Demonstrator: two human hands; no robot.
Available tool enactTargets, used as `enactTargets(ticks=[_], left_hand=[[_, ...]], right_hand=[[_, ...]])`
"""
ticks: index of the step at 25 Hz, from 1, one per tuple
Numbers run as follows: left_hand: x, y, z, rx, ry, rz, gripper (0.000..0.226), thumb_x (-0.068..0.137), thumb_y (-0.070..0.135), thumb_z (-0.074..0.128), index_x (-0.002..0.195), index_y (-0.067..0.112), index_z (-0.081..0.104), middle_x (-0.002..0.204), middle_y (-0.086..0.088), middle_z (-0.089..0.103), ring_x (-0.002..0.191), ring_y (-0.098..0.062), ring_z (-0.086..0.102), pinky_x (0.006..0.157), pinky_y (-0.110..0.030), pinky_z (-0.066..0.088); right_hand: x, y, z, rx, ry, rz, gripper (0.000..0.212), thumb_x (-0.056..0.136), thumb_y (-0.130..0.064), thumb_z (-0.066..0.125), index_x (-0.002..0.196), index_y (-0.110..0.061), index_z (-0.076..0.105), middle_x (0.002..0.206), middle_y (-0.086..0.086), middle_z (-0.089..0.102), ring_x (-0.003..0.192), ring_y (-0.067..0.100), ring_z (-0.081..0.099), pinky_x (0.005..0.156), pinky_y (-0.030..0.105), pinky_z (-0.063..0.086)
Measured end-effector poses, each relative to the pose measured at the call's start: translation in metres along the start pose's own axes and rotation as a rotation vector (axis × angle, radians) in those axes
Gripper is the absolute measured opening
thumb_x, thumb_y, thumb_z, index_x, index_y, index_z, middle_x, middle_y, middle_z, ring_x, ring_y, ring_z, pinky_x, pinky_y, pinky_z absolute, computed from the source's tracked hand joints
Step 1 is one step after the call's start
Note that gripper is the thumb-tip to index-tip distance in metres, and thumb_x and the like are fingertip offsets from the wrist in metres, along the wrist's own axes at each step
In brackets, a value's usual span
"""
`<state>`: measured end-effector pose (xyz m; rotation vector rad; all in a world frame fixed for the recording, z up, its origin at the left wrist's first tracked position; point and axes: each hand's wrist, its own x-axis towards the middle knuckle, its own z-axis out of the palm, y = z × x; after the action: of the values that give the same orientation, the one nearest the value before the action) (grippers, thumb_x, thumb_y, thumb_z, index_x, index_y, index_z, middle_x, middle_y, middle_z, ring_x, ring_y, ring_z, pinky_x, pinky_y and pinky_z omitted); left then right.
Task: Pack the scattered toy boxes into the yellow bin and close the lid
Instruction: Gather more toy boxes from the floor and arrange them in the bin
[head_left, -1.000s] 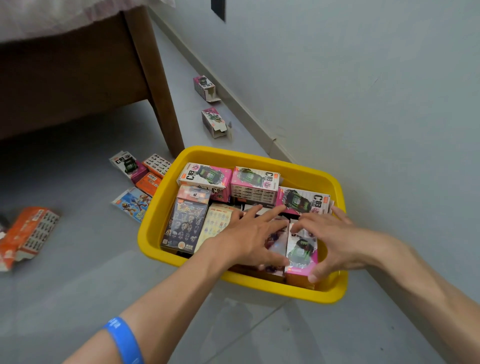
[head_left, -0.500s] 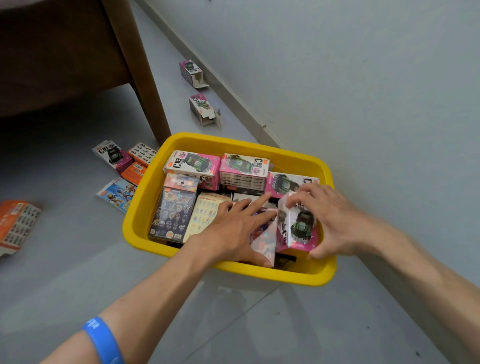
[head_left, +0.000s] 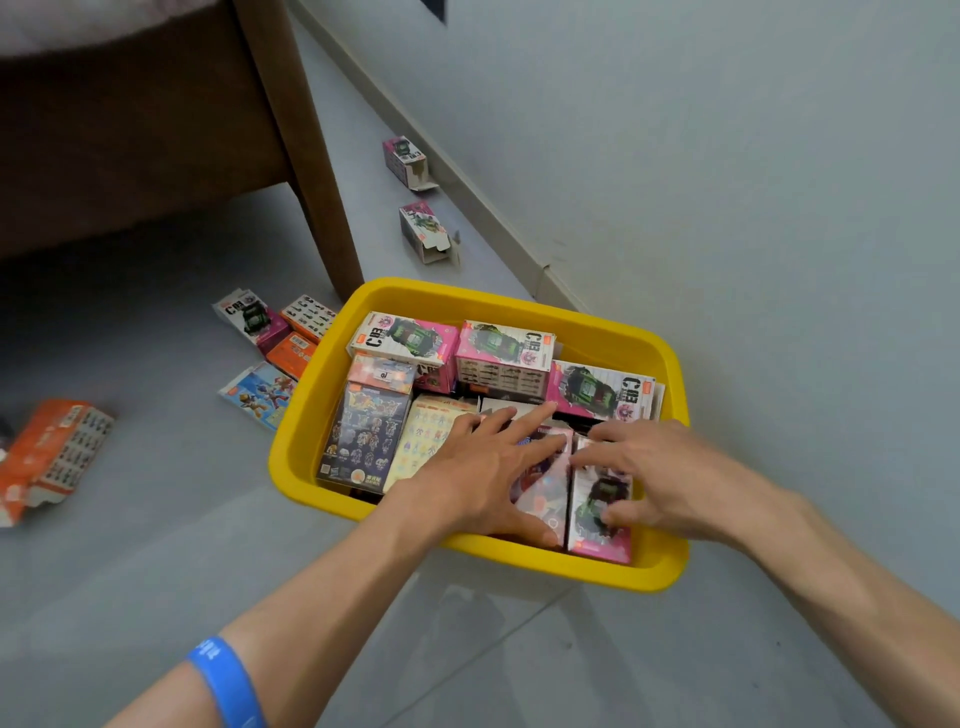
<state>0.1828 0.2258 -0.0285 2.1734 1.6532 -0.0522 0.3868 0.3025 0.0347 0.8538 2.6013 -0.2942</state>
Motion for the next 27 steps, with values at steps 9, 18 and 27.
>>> enactTargets(ticks=[9, 18, 27], left_hand=[[-0.091, -0.107, -0.043, -0.448, 1.022, -0.546, 0.012, 0.087, 0.015, 0.061, 0.092, 0.018, 0.071, 0.095, 0.002, 0.071, 0.089, -0.018, 0.061, 0.077, -0.033, 0.05], [-0.269, -0.288, 0.049, -0.196, 0.388, -1.18, 0.069, 0.085, 0.028, 0.063, 0.149, 0.02, 0.036, 0.151, -0.012, 0.037, 0.136, -0.035, 0.035, 0.11, -0.045, 0.032], [-0.296, -0.353, 0.08, -0.091, 0.265, -1.057, 0.069, 0.083, 0.044, 0.064, 0.146, 0.028, 0.041, 0.15, -0.007, 0.038, 0.131, -0.037, 0.036, 0.106, -0.045, 0.035]], right_hand=[[0.093, -0.152, -0.054, 0.188, 0.456, -0.261, 0.019, 0.089, -0.029, 0.06, 0.101, -0.022, 0.072, 0.102, -0.002, 0.072, 0.094, 0.023, 0.064, 0.081, 0.041, 0.052], [0.218, -0.337, -0.025, 0.158, 0.126, -0.341, 0.044, 0.09, -0.038, 0.057, 0.131, -0.022, 0.053, 0.133, 0.005, 0.056, 0.12, 0.032, 0.054, 0.094, 0.04, 0.046], [0.317, -0.344, 0.017, -0.015, -0.189, 0.246, 0.079, 0.091, -0.036, 0.06, 0.152, -0.009, 0.019, 0.156, 0.024, 0.023, 0.143, 0.039, 0.03, 0.109, 0.047, 0.036]])
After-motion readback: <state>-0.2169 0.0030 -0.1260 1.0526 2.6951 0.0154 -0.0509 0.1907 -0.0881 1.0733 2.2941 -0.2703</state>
